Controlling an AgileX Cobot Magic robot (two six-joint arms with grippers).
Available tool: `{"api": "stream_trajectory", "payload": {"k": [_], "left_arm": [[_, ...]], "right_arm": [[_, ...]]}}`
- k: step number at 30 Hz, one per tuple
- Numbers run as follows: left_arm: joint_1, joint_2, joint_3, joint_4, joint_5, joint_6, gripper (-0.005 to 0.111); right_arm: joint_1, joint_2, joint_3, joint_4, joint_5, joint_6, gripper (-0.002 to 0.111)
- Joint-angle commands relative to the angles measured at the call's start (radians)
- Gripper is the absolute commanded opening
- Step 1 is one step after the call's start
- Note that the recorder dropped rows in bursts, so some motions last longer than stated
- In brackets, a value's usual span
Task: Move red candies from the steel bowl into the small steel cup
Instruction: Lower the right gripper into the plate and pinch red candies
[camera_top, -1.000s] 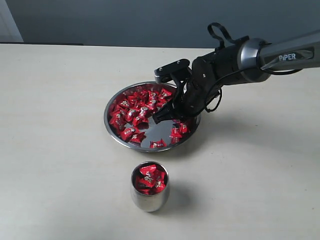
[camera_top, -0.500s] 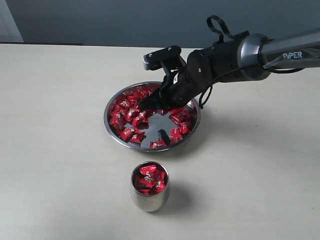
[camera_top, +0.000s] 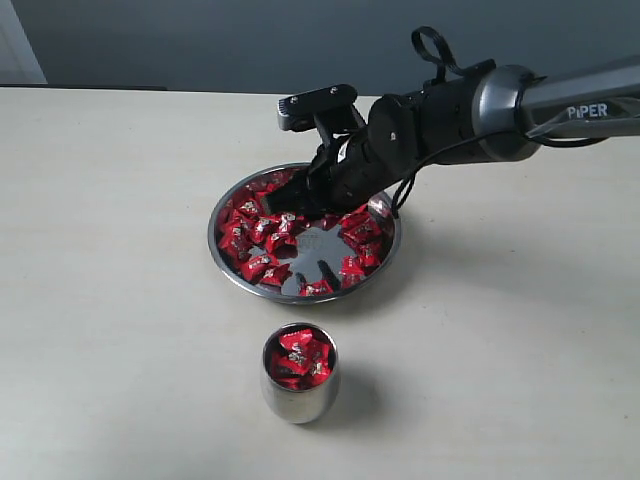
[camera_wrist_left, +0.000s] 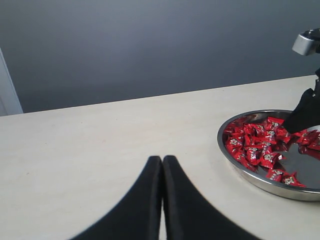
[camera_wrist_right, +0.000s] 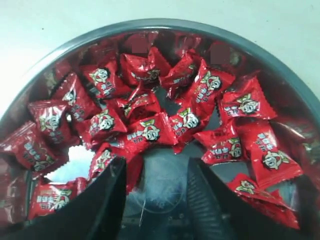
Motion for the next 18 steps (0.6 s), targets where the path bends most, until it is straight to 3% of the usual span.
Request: {"api": "stream_trajectory", "payload": {"k": [1,18], "left_arm": [[0.001,-0.005,0.005,-0.001,-0.005,-0.001,0.002],[0.001,-0.005,0.005,-0.001,-0.005,-0.001,0.002]], "right_arm": [[-0.001,0.009,-0.005,0.073,-0.028,-0.006,0.041],[0.05,0.152,-0.116,0.097,0.013,-0.009,0.04]]}}
